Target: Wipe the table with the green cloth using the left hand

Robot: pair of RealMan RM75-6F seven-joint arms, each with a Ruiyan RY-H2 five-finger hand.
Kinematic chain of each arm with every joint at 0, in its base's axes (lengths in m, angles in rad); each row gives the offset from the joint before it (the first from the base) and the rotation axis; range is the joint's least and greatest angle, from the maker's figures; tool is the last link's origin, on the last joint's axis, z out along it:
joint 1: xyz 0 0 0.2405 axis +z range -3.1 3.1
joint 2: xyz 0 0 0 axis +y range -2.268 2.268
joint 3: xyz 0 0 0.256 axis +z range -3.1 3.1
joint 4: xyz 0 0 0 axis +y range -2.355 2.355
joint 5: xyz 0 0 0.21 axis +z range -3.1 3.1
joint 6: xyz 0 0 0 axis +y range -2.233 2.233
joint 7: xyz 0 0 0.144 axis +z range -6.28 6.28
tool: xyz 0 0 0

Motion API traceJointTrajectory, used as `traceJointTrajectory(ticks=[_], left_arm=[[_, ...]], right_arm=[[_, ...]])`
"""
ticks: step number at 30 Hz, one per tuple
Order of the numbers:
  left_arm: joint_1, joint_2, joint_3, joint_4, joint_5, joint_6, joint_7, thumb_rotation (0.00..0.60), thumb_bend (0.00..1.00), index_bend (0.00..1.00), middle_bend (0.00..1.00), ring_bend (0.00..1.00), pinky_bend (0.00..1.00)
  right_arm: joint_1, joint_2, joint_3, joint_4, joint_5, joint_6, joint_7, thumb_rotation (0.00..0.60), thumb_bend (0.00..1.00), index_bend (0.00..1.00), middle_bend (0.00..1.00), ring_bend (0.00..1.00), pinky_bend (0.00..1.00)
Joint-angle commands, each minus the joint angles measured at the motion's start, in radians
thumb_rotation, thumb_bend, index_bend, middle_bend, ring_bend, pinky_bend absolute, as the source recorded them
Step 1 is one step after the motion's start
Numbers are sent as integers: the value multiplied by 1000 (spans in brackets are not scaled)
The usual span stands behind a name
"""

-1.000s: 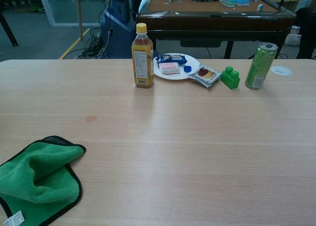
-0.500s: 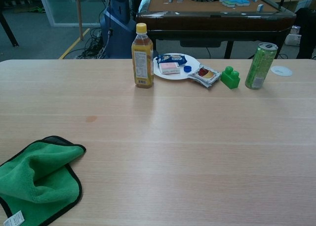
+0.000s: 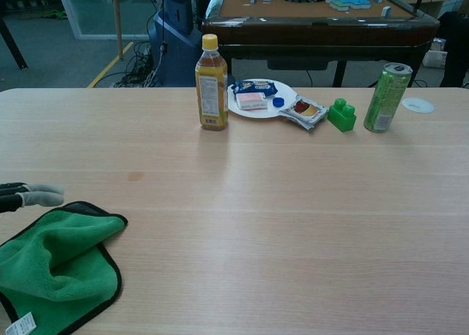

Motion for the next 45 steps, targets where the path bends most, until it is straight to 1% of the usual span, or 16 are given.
traceJointTrajectory(ticks=[1, 4, 6, 8, 9, 10, 11, 13, 15, 18, 19, 23, 27, 32, 37, 45], left_arm=[[-23, -36, -6, 36, -11, -25, -11, 600, 180, 10, 0, 33, 162], [-41, -74, -15, 78, -19, -35, -34, 600, 180, 47, 0, 34, 162], [-50, -93, -20, 99, -23, -36, -50, 600, 180, 99, 4, 60, 162], [-58, -113, -25, 123, -25, -33, -68, 600, 180, 159, 39, 109, 166], [-61, -122, -27, 132, -24, -28, -76, 600, 180, 220, 106, 170, 191], [-63, -131, -29, 142, -25, -24, -87, 600, 180, 282, 184, 241, 237], [-65, -139, -30, 152, -25, -21, -101, 600, 180, 316, 227, 280, 273], [-74, -158, -32, 177, -28, -21, -131, 600, 180, 398, 322, 363, 387], [-82, -176, -36, 202, -29, -17, -160, 600, 181, 485, 455, 469, 529], [-86, -196, -58, 231, -44, 8, -209, 600, 182, 583, 611, 599, 675], [-88, -196, -65, 233, -48, 16, -226, 600, 182, 603, 640, 626, 711], [-97, -181, -101, 219, -66, 54, -285, 600, 182, 641, 689, 674, 801], [-117, -170, -142, 200, -84, 78, -311, 600, 182, 643, 690, 676, 815], [-159, -196, -188, 223, -129, 53, -306, 600, 182, 635, 689, 670, 815], [-198, -254, -227, 289, -184, 25, -275, 600, 182, 627, 689, 666, 815], [-251, -364, -257, 476, -249, -14, -220, 600, 182, 622, 689, 662, 815]], right_arm=[[-1, -1, 0, 2, 1, 1, 3, 600, 164, 236, 250, 191, 195], [-5, -1, -1, 6, 2, 2, 7, 600, 164, 236, 250, 191, 195], [-7, -2, -1, 9, 5, 3, 9, 600, 164, 236, 250, 191, 195], [-8, -1, 0, 10, 7, 4, 12, 600, 164, 235, 250, 191, 195], [-9, 0, 0, 10, 7, 5, 12, 600, 164, 235, 250, 191, 195], [-10, 1, 0, 10, 6, 6, 13, 600, 164, 235, 250, 191, 195], [-11, 1, 0, 11, 5, 8, 14, 600, 164, 236, 250, 191, 195], [-13, 2, 0, 12, 7, 9, 16, 600, 164, 236, 250, 191, 195], [-14, 1, 0, 13, 8, 10, 19, 600, 164, 236, 250, 191, 195], [-16, 1, -1, 16, 6, 12, 22, 600, 164, 235, 250, 191, 195], [-17, 1, -1, 17, 6, 13, 22, 600, 164, 235, 250, 191, 195], [-21, 1, 0, 20, 8, 16, 25, 600, 164, 236, 250, 191, 195], [-21, -2, 0, 23, 9, 14, 28, 600, 164, 236, 250, 191, 195], [-20, -3, 0, 24, 5, 14, 30, 600, 164, 236, 250, 191, 195], [-27, -1, -1, 23, 6, 21, 29, 600, 164, 236, 250, 191, 195], [-40, 6, -3, 17, 6, 35, 25, 600, 165, 236, 250, 191, 195]])
